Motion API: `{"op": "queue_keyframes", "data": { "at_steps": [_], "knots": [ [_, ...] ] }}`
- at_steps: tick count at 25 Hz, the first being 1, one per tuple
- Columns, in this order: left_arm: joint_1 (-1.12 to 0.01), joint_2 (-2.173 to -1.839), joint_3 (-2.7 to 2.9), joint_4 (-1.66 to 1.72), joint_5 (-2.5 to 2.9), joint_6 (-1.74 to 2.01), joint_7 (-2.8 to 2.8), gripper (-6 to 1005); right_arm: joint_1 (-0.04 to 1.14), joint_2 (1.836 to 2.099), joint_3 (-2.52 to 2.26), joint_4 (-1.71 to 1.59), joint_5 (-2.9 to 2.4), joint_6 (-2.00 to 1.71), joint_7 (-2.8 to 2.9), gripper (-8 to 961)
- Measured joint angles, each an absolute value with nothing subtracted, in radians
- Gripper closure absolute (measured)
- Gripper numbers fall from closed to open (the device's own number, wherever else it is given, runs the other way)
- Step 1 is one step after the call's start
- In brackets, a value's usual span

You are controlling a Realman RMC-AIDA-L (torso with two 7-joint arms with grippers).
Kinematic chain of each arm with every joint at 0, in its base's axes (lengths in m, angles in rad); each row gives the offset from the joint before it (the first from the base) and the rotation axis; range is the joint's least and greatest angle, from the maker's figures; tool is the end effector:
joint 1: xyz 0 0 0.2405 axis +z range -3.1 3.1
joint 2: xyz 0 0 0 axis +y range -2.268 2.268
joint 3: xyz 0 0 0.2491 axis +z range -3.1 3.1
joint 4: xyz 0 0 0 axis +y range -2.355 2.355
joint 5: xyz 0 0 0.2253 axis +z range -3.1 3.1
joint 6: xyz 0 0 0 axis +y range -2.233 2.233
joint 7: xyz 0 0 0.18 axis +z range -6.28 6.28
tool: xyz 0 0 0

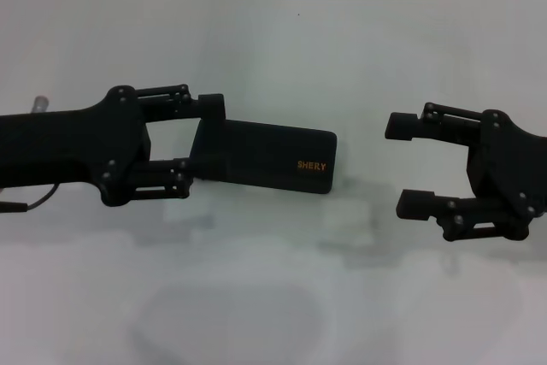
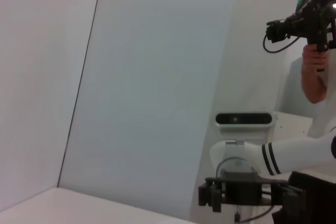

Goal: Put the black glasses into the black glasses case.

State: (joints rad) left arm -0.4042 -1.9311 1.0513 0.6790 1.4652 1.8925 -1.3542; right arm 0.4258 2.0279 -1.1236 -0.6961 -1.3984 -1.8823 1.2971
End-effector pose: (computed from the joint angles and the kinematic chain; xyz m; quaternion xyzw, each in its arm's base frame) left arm -0.2148 0.2966 0.0282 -0.9188 -0.1124 -0.3784 0.0074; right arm 0.1774 0.2909 -0.0042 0.9017 -0.0711 -0.4259 0.0197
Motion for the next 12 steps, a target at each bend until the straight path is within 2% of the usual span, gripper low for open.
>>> {"op": "queue_keyframes", "data": {
  "at_steps": [6, 12],
  "knots": [
    [-0.401, -1.927, 1.050, 0.684, 1.496, 1.897, -1.342, 289, 0.425, 2.028, -1.158, -0.692, -1.396, -1.869, 1.285, 122],
    [-0.395, -1.925, 1.050, 0.686, 1.499, 1.902, -1.337, 269, 0.419, 2.028, -1.166, -0.686, -1.396, -1.847, 1.277, 89]
  ]
}}
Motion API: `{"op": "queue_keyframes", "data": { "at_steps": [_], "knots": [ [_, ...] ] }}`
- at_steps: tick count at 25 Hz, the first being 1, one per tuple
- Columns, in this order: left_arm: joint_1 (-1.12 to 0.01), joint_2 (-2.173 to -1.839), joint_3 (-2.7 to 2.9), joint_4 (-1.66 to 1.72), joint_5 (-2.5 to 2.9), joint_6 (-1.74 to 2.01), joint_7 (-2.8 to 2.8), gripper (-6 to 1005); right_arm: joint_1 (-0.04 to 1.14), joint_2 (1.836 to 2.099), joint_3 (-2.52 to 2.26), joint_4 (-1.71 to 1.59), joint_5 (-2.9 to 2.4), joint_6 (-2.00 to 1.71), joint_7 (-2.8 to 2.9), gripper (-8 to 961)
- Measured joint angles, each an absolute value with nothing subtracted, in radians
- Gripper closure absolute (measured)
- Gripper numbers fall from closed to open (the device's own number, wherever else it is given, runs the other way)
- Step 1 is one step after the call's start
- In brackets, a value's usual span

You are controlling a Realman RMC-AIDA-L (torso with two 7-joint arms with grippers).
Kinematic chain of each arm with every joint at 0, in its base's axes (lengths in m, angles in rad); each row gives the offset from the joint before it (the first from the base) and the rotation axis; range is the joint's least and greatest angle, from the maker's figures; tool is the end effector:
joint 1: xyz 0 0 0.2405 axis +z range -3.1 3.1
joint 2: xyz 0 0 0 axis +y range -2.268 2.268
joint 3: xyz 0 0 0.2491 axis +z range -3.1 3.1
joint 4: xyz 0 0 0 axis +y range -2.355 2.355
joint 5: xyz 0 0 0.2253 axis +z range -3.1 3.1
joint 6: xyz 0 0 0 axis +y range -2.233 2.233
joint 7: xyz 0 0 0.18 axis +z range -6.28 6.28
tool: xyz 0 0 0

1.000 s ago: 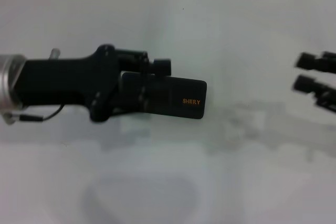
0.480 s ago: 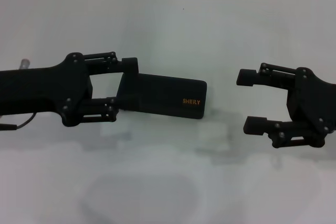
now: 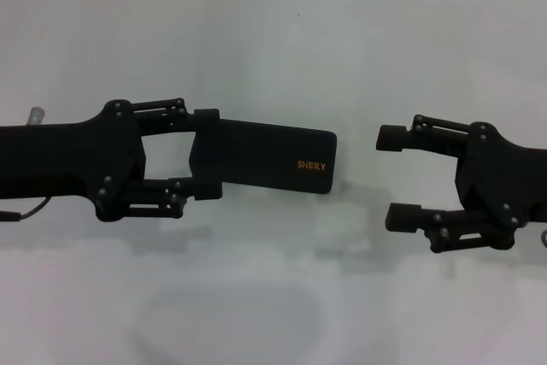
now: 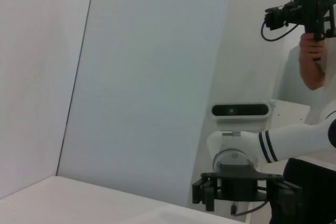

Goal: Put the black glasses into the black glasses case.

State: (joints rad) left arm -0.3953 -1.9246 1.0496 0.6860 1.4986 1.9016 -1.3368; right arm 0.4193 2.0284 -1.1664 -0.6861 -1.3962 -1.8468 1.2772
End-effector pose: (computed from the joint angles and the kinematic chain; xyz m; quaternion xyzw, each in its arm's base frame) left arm -0.2209 0.2920 0.0278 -0.9257 -0.1068 -0.3627 0.0042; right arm 0.1806 0.2898 -0.0144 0.9070 -0.0757 -0.4138 0.0187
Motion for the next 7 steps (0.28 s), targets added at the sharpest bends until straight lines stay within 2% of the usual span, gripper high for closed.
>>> {"op": "queue_keyframes", "data": {
  "at_steps": [7],
  "knots": [
    [-0.397, -1.925, 1.051, 0.682, 1.501, 1.910, -1.326, 227, 0.420, 2.028, -1.169, -0.686, -1.396, -1.828, 1.281, 89]
  ]
}}
